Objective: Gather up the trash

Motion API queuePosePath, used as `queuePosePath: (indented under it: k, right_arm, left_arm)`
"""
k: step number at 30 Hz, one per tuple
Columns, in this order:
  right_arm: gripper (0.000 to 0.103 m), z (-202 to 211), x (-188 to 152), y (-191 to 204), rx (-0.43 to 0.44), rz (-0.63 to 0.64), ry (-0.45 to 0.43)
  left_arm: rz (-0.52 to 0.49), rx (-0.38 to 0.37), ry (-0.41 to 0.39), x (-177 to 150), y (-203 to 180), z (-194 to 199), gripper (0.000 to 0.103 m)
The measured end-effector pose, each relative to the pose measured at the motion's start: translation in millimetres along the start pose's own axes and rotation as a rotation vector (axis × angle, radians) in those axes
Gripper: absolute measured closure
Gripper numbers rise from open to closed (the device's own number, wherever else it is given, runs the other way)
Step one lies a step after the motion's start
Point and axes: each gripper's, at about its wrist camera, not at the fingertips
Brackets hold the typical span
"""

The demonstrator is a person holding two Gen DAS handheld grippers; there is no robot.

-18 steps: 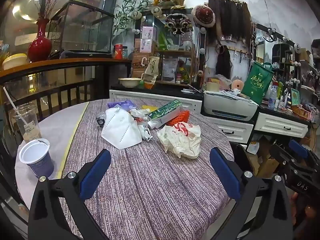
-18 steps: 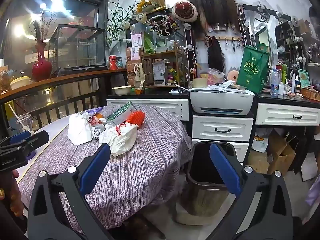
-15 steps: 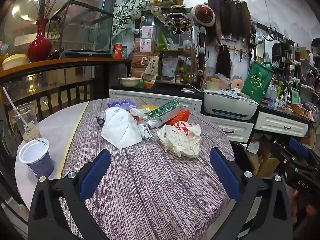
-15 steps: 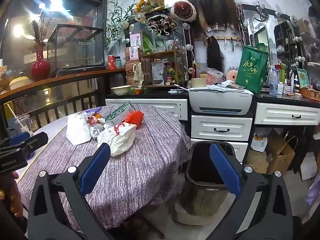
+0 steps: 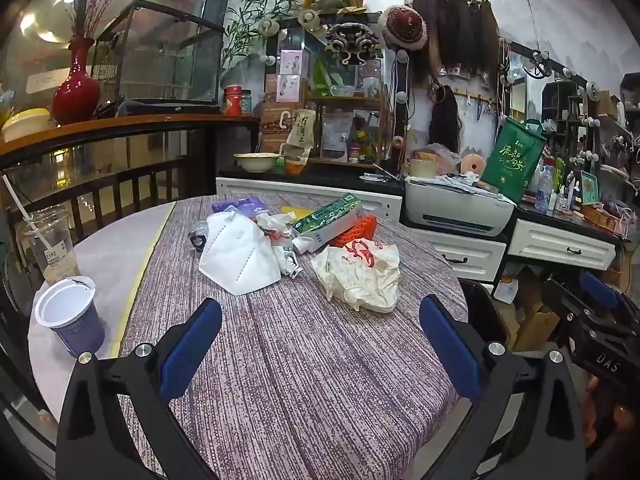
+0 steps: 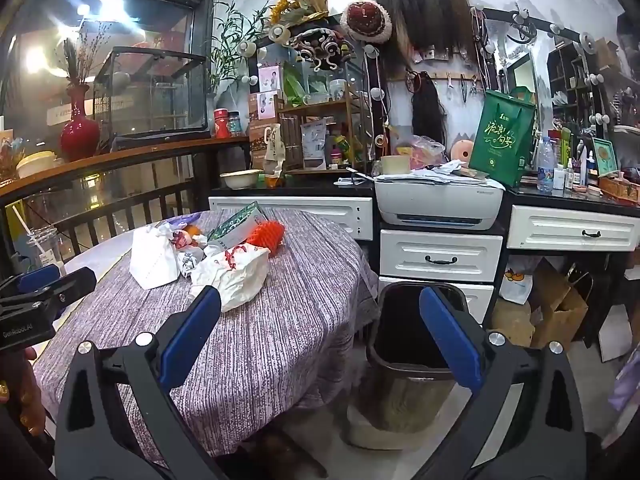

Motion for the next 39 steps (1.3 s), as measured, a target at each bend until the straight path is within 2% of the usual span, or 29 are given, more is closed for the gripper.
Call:
queuePosePath:
  k: [39]
  right_arm:
    - [0.005, 0.8, 1.7, 0.4, -0.012, -0.009, 0.016]
  left_arm:
    - [0.000, -0.014, 0.010, -4.0, 0.3, -1.1, 0.005]
Point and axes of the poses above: each gripper's, at about its wrist camera, not at the fingertips, and z roughly against the way its jaws point, y to its left, x to its top, and after that the axes turned 12 degrees about -z, right-handed
